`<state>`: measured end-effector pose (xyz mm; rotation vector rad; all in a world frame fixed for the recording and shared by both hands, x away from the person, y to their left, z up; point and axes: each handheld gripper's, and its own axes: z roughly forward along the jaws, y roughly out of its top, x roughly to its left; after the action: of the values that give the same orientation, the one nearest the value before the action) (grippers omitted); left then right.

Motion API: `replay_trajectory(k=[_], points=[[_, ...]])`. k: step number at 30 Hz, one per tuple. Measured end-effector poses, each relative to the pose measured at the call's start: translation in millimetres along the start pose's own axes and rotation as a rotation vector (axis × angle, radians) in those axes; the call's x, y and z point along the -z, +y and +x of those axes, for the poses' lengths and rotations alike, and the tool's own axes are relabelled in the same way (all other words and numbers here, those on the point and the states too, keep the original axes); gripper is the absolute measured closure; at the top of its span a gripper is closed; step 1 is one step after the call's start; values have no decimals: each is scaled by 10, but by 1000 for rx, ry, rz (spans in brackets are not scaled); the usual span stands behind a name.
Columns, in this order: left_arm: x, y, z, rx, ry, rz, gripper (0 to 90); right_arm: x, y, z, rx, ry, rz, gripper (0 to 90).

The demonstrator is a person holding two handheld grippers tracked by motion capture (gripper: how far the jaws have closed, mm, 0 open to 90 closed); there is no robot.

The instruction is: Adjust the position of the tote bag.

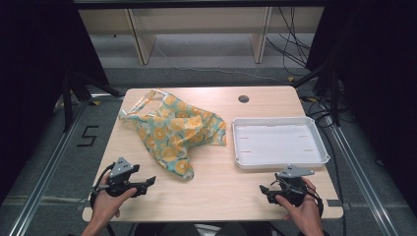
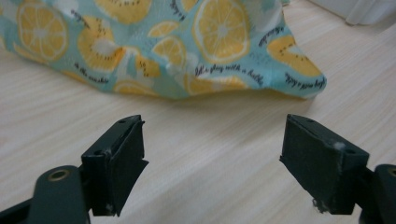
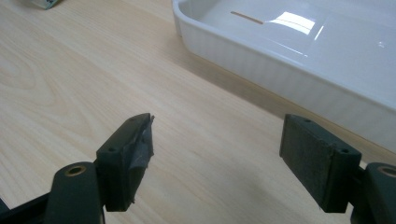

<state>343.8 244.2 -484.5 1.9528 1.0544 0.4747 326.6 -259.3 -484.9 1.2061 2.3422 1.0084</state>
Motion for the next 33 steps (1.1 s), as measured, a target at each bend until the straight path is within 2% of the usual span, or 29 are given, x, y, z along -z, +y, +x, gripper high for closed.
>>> replay_trajectory(k=[1,2,3,4,5,7,8,10,12,13,14,15,16,18,19,20,21,22,23,24,26,27,28,29,30,31,32,33], points=[[0,0,0,0,0,0,207,0,0,0,0,0,0,267],[-13,32,3,-23,-1,7,207,6,3,16,-19,-3,5,266],[-41,63,-11,-17,-4,-1,207,-10,-3,2,3,3,2,266],[-86,136,-11,-38,-12,1,204,-20,0,3,13,5,7,266],[-128,176,-18,-36,-22,-13,204,-20,1,12,7,0,8,266],[-218,254,-15,-44,-26,-10,209,-20,4,12,8,5,6,266],[-254,294,12,-88,-21,2,220,-14,9,14,6,6,13,266],[-331,357,40,-130,-17,25,265,-14,8,20,-10,5,16,266],[-361,389,51,-141,-4,22,294,-16,3,12,1,12,19,266],[-411,445,78,-144,-29,6,324,-21,3,8,7,15,18,266],[-443,467,68,-111,-48,-12,335,-24,5,7,11,19,20,266],[-443,467,68,-111,-48,-12,344,-24,5,7,11,19,20,266],[-448,502,93,-142,-36,16,363,-46,-2,12,11,13,15,266],[-512,545,132,-164,-42,11,397,-46,-3,17,20,14,16,266],[-512,545,132,-164,-42,11,411,-46,-3,17,20,14,16,266],[-564,548,124,-134,-51,-5,411,-38,6,29,6,19,31,266],[-609,562,154,-185,-59,34,440,-53,-1,33,10,15,28,266],[-609,562,154,-185,-59,34,449,-53,-1,33,10,15,28,266],[-662,555,151,-175,-60,12,449,-54,-1,38,6,15,23,266],[-710,562,177,-194,-62,37,491,-54,2,31,27,18,25,266],[-732,557,171,-189,-71,39,588,-62,4,31,28,23,21,266],[-746,557,177,-218,-79,41,588,-62,4,31,28,23,21,266],[-763,540,165,-254,-81,38,760,-50,9,46,15,27,31,266],[-763,540,165,-254,-81,38,815,-50,9,46,15,27,31,266],[-780,524,165,-278,-75,32,873,-60,11,35,41,20,15,266],[-780,524,165,-278,-75,32,893,-60,11,35,41,20,15,266],[-777,527,175,-299,-82,46,897,-70,7,43,38,29,13,266],[-788,515,171,-295,-86,37,898,-65,8,43,39,31,16,266]])
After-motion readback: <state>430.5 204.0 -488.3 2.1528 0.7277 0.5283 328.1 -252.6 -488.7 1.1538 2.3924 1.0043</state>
